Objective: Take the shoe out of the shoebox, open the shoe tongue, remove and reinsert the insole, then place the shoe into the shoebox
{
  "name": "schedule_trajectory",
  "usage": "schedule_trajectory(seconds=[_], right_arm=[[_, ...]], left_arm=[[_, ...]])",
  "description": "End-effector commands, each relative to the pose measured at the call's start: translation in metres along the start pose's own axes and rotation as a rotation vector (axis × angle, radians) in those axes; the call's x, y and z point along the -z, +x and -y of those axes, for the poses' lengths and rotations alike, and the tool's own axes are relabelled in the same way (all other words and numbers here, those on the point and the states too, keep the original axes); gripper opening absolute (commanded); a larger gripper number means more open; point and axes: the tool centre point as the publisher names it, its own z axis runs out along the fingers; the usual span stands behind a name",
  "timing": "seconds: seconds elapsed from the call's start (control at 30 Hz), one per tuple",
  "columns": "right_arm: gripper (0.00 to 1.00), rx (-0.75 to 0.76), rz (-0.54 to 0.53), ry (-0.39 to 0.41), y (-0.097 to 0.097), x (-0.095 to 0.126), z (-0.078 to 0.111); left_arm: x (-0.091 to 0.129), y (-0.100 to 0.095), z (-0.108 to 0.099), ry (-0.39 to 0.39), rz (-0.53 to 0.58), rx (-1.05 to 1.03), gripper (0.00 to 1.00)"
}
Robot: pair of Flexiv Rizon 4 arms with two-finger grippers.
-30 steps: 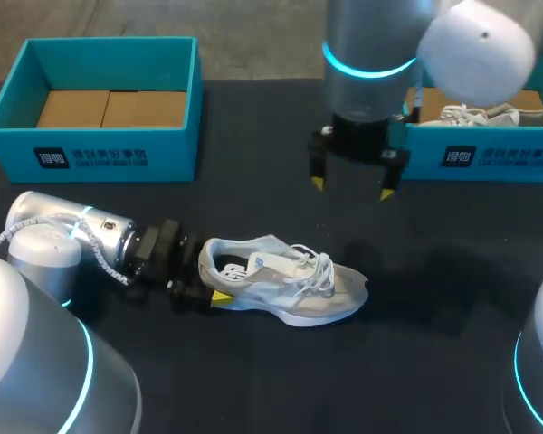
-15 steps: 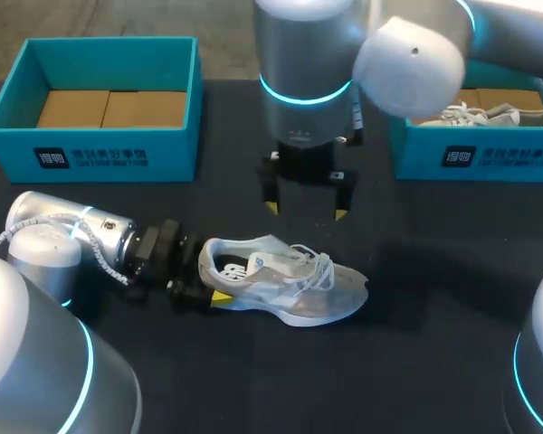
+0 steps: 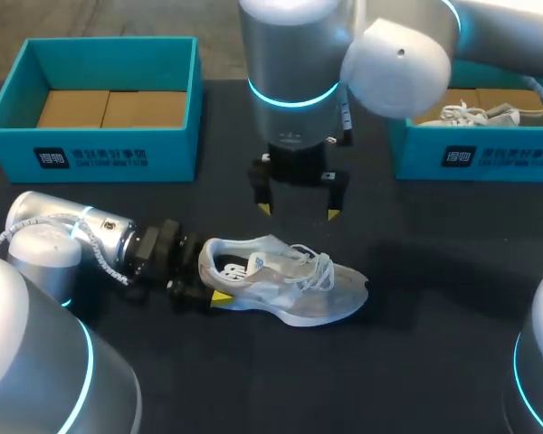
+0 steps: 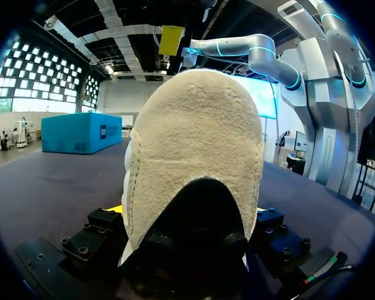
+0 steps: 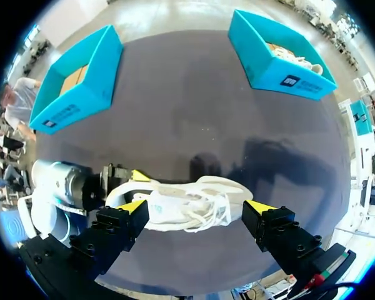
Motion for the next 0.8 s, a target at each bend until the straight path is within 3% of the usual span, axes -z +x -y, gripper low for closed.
schedule_trajectory(seconds=[0.03,0.6,0.8], right_arm=[[1.0,-0.039,0.073,-0.017,0.029,-0.006,0.016],[1.0,-0.034,0.082,0.003,0.045,-0.023,0.052],[1.0,-0.016,0.138,-0.018,0.062,-0.03,0.056]], left_arm=[[-0.001,0.0,-0.001,0.0,0.001,0.0,0.0],[-0.001,0.0,-0.001,0.0,0.001,0.0,0.0],[-0.001,0.0,-0.001,0.0,0.001,0.0,0.0]])
